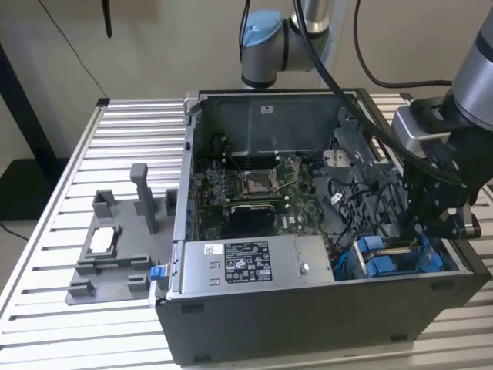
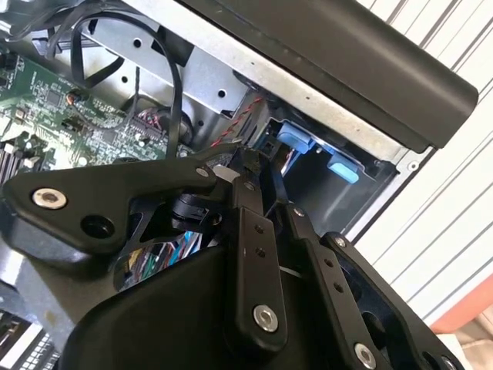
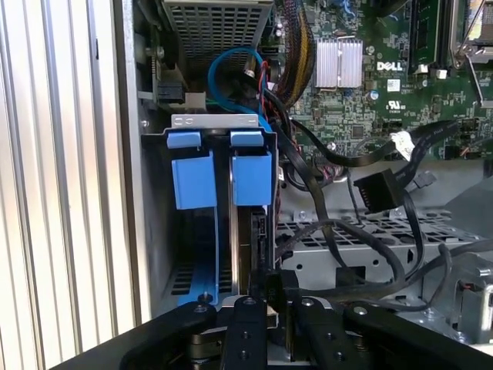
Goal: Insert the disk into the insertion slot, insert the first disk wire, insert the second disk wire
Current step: 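Insert the first disk wire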
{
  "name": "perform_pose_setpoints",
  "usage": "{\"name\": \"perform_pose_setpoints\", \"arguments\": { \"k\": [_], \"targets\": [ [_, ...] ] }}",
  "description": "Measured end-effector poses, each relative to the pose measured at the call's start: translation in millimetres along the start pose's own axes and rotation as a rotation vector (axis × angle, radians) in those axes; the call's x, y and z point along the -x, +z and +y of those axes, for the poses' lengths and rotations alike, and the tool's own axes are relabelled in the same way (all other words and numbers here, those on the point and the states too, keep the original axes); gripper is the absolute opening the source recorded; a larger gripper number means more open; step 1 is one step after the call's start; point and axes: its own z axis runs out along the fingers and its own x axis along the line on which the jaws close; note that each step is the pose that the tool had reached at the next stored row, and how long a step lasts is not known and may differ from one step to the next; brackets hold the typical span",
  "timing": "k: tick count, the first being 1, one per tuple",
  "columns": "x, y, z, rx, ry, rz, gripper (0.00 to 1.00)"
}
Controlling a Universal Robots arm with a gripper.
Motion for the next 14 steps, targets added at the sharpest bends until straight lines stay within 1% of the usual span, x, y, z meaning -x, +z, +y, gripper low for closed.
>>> {"name": "perform_pose_setpoints", "arguments": {
  "k": [5, 11, 13, 14],
  "targets": [
    [-0.2, 1.6, 0.1, -0.0005, 0.005, 0.0003, 0.19],
    [-0.6, 6.3, 0.4, -0.0012, 0.011, 0.0019, 0.19],
    [-0.8, 7.6, 0.5, -0.0013, 0.012, 0.0016, 0.19],
    [-0.9, 8.3, 0.6, -0.001, 0.012, -0.0001, 0.19]
  ]
}}
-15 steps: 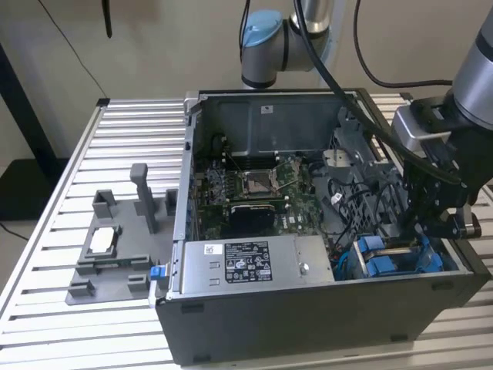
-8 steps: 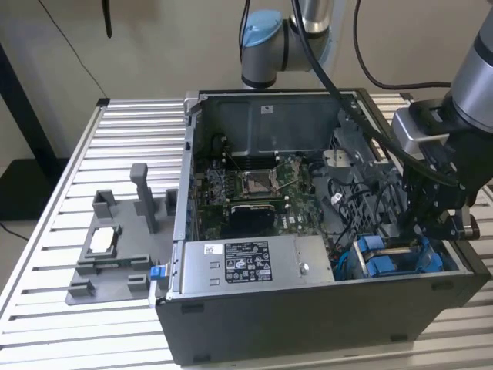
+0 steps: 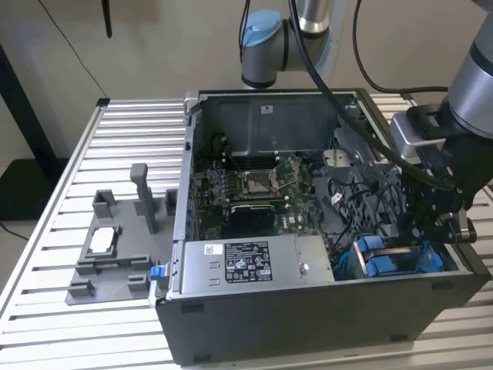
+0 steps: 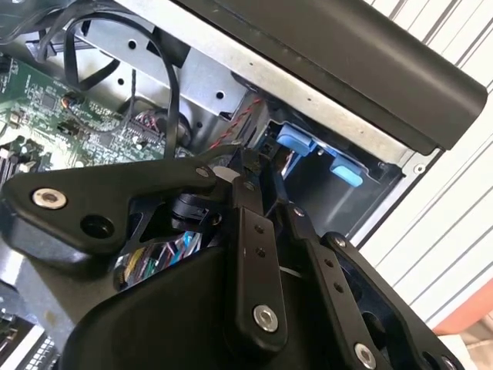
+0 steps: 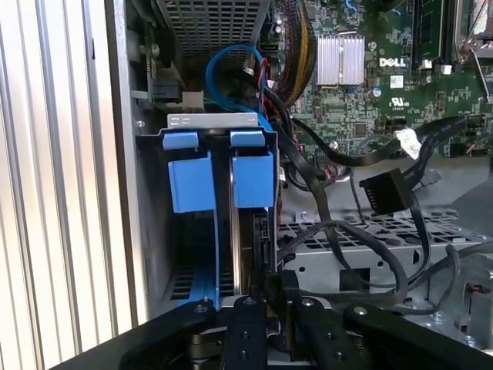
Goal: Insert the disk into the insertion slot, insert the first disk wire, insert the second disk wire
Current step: 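Insert the first disk wire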
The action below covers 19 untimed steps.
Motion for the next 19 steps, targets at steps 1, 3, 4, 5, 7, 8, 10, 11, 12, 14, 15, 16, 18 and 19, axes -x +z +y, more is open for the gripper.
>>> {"name": "perform_pose_setpoints", "arguments": {
  "k": [1, 3, 4, 5, 7, 8, 10, 11, 12, 14, 15, 16, 18, 19],
  "targets": [
    [-0.1, -0.1, 0.0, 0.0004, 0.0, 0.0005, 0.2],
    [-0.2, -2.0, -0.1, 0.0012, 0.0, 0.0014, 0.27],
    [-0.1, -4.0, -0.3, 0.0014, 0.0, 0.0007, 0.27],
    [0.1, -6.5, -0.4, 0.0014, 0.0, 0.0002, 0.27],
    [0.9, -14.0, -0.9, 0.0015, 0.0, -0.0008, 0.27],
    [1.3, -17.6, -0.8, 0.0015, 0.0, -0.0018, 0.27],
    [2.1, -25.9, -0.7, 0.0014, 0.0, -0.0018, 0.27],
    [2.4, -29.5, -0.4, 0.0015, 0.0, -0.0022, 0.27],
    [2.7, -32.9, -0.1, 0.0015, 0.0, -0.0023, 0.27],
    [3.5, -40.5, 0.8, 0.0015, 0.0, -0.003, 0.27],
    [3.9, -43.9, 1.3, 0.0016, 0.0, -0.0036, 0.27],
    [4.2, -46.8, 1.9, 0.0016, 0.0, -0.0042, 0.27],
    [5.1, -50.8, 3.7, 0.0016, 0.0, -0.0045, 0.27],
    [5.8, -52.0, 5.1, 0.0016, 0.0, -0.0047, 0.27]
  ]
}}
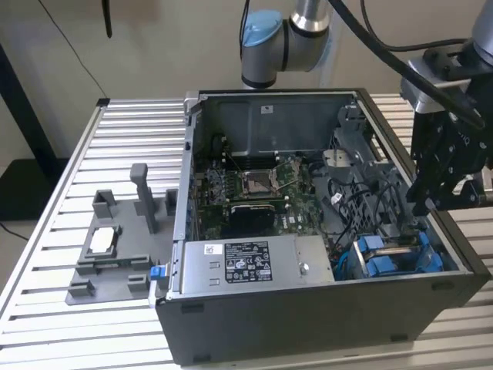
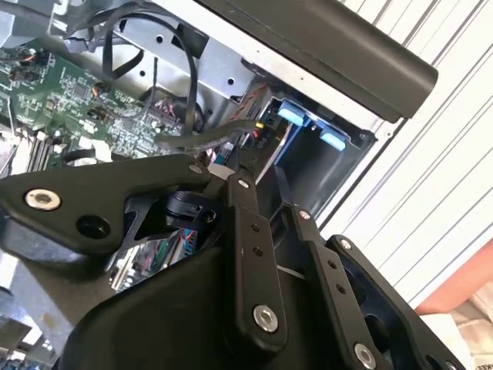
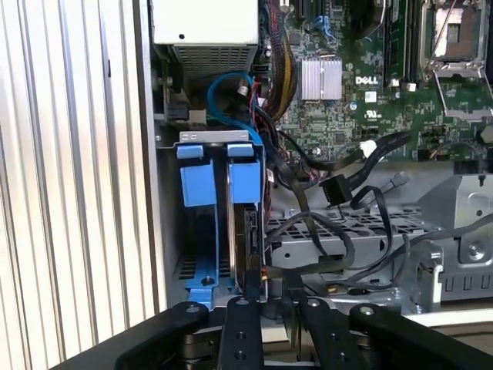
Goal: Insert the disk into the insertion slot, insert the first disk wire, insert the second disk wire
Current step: 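Insert the first disk wire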
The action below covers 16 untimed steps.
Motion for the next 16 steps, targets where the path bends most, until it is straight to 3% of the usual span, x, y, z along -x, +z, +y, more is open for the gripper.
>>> {"name": "perform_pose_setpoints", "arguments": {
  "k": [16],
  "targets": [
    [24.6, -6.4, 28.0, -0.0004, 0.0, 0.0002, 0.27]
  ]
}}
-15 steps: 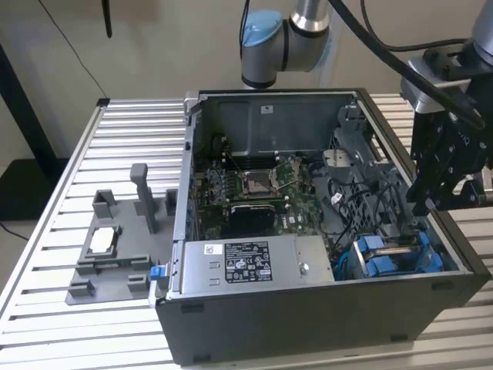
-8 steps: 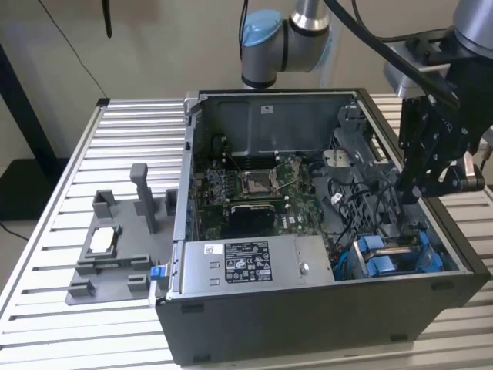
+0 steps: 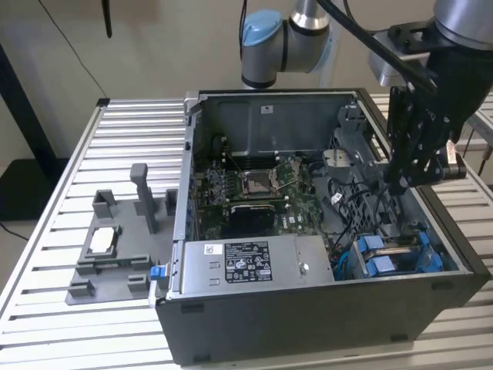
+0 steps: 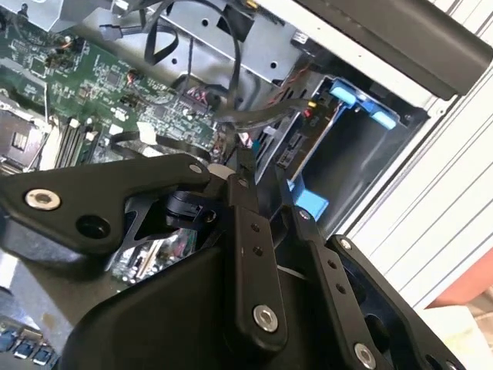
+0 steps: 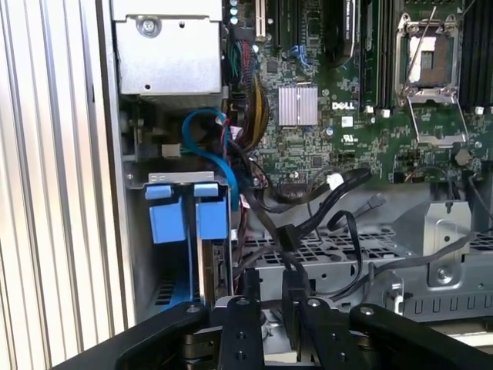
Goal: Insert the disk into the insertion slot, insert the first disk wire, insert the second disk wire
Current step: 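Insert the first disk wire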
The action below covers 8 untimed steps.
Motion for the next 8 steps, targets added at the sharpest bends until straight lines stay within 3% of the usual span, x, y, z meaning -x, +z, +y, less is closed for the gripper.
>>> {"name": "perform_pose_setpoints", "arguments": {
  "k": [8],
  "targets": [
    [5.7, -3.0, 13.6, 0.0005, -0.006, 0.0008, 0.27]
  ]
}}
